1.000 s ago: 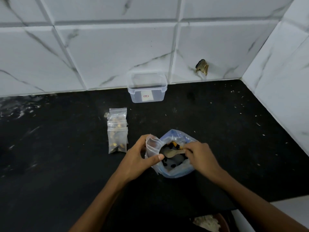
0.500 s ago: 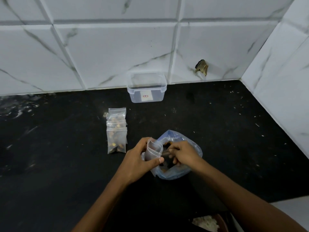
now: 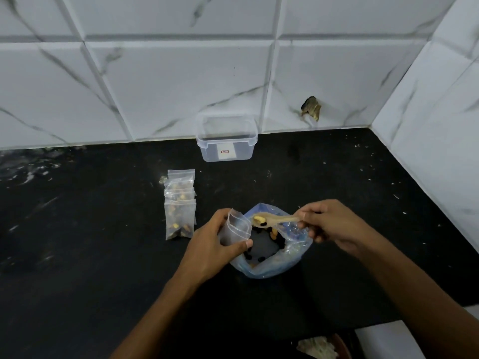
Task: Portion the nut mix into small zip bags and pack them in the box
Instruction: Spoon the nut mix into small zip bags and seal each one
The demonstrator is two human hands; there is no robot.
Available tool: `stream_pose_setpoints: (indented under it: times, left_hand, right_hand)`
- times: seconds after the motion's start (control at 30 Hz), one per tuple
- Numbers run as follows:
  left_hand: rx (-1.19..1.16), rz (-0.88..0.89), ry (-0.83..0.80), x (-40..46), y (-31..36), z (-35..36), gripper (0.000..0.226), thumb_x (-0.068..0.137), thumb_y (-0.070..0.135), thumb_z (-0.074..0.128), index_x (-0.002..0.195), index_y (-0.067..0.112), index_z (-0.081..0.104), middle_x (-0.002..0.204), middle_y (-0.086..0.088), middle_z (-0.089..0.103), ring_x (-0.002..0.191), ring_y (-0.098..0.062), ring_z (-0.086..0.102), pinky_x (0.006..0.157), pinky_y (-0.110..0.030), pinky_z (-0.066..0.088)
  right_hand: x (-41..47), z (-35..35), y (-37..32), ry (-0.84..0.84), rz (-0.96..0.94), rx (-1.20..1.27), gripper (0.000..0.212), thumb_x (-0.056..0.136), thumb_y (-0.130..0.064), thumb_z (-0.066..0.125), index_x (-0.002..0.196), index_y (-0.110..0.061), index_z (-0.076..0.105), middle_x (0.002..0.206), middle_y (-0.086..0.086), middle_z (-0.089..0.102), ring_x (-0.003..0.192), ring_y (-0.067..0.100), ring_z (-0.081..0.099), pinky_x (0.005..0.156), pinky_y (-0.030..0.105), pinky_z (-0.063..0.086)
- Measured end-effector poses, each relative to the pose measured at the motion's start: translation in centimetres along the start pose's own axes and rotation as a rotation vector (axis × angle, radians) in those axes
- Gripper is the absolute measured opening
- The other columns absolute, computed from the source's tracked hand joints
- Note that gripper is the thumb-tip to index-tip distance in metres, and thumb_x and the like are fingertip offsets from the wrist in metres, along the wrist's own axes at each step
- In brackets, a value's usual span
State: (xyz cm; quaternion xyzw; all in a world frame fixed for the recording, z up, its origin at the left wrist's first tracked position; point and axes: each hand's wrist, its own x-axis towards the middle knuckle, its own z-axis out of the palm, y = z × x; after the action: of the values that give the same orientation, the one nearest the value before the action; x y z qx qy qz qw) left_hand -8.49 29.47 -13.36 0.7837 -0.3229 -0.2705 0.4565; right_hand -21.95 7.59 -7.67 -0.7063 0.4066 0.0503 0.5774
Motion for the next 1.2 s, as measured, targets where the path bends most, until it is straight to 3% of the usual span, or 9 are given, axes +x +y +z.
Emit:
stream_pose_setpoints:
  times: [0.17,0.27,0.37,0.47,0.57,0.67,0.8,0.97,1.2]
  left_hand:
    - [0.057,0.070,0.066,0.3,1.0,0.2,0.054,0.074,0.045,0.080,0.111,0.058,0.044,0.109,0.029,0.061,0.102,0.011,0.058,0.086,-0.029,0.055]
    - [0.022,0.083,0.055,0.5,1.6,0.4,0.053,0.076,0.038,0.081,0.106,0.060,0.043,0.103,0.032,0.062,0.098,0.016,0.057,0.080,-0.019,0.054]
    - [-0.026,0.086,0.070,0.7,1.8,0.6,0.051,0.077,0.034,0.082,0.110,0.053,0.048,0.104,0.025,0.065,0.096,0.013,0.060,0.077,-0.011,0.051]
    - [-0.084,0.076,0.100,1.0,1.7,0.7,0.047,0.077,0.034,0.082,0.114,0.042,0.053,0.104,0.019,0.068,0.096,0.008,0.062,0.075,-0.009,0.050]
    - [-0.104,0.055,0.091,1.2,1.4,0.6,0.049,0.077,0.039,0.080,0.117,0.042,0.053,0.107,0.018,0.068,0.098,0.006,0.062,0.078,-0.014,0.052]
    - [-0.119,0.024,0.101,0.9,1.7,0.2,0.052,0.072,0.052,0.078,0.115,0.045,0.051,0.105,0.022,0.066,0.096,0.012,0.059,0.073,-0.009,0.048]
    - [-0.120,0.004,0.131,0.5,1.1,-0.8,0.048,0.070,0.056,0.075,0.110,0.050,0.049,0.107,0.022,0.065,0.098,0.009,0.060,0.074,-0.010,0.046]
    - [-0.110,-0.009,0.006,0.3,-0.1,-1.6,0.045,0.079,0.038,0.078,0.115,0.045,0.051,0.110,0.023,0.063,0.101,0.011,0.060,0.078,-0.014,0.049]
    - [-0.122,-0.028,-0.080,0.4,-1.6,-1.0,0.051,0.072,0.050,0.079,0.115,0.050,0.052,0.112,0.028,0.063,0.108,0.004,0.061,0.090,-0.027,0.053]
  right_hand:
    - [-2.7,-0.3,-3.2,0.065,-0.235,-0.090,0.018,0.095,-0.011,0.054,0.092,-0.017,0.071,0.080,0.006,0.070,0.051,0.005,0.057,0.046,0.017,0.044]
    - [-4.2,1.1,-4.7,0.182,-0.476,-0.451,0.015,0.094,-0.017,0.055,0.095,-0.024,0.069,0.078,-0.004,0.069,0.056,0.002,0.062,0.050,0.017,0.049]
    - [-5.1,2.7,-4.9,0.232,-0.792,-0.779,0.014,0.093,-0.018,0.056,0.096,-0.021,0.069,0.084,-0.005,0.066,0.071,0.007,0.060,0.068,0.030,0.053]
    - [-5.2,3.8,-4.4,0.152,-0.995,-1.073,0.009,0.083,-0.013,0.067,0.091,-0.015,0.065,0.080,0.000,0.058,0.062,0.014,0.054,0.053,0.034,0.051]
    - [-5.1,4.0,-4.0,0.182,-1.076,-1.118,0.012,0.080,-0.014,0.064,0.092,-0.012,0.066,0.079,0.002,0.060,0.056,0.015,0.055,0.045,0.032,0.050]
    - [-5.4,3.3,-4.4,0.298,-1.066,-0.912,0.024,0.089,-0.020,0.047,0.094,-0.011,0.068,0.080,0.004,0.065,0.063,0.015,0.060,0.055,0.032,0.054]
    - [-4.1,0.9,-3.6,0.418,-0.830,-0.661,0.014,0.088,-0.015,0.060,0.096,-0.017,0.071,0.074,-0.010,0.065,0.060,0.000,0.057,0.061,0.009,0.042]
    - [-0.1,1.2,1.4,0.149,-0.280,-0.788,0.016,0.094,-0.017,0.056,0.083,-0.022,0.067,0.070,-0.002,0.063,0.062,0.005,0.062,0.064,0.022,0.054]
    - [1.5,5.8,2.9,0.047,-0.272,-0.759,0.019,0.093,-0.017,0.054,0.079,-0.017,0.067,0.077,-0.001,0.064,0.073,0.009,0.062,0.074,0.025,0.053]
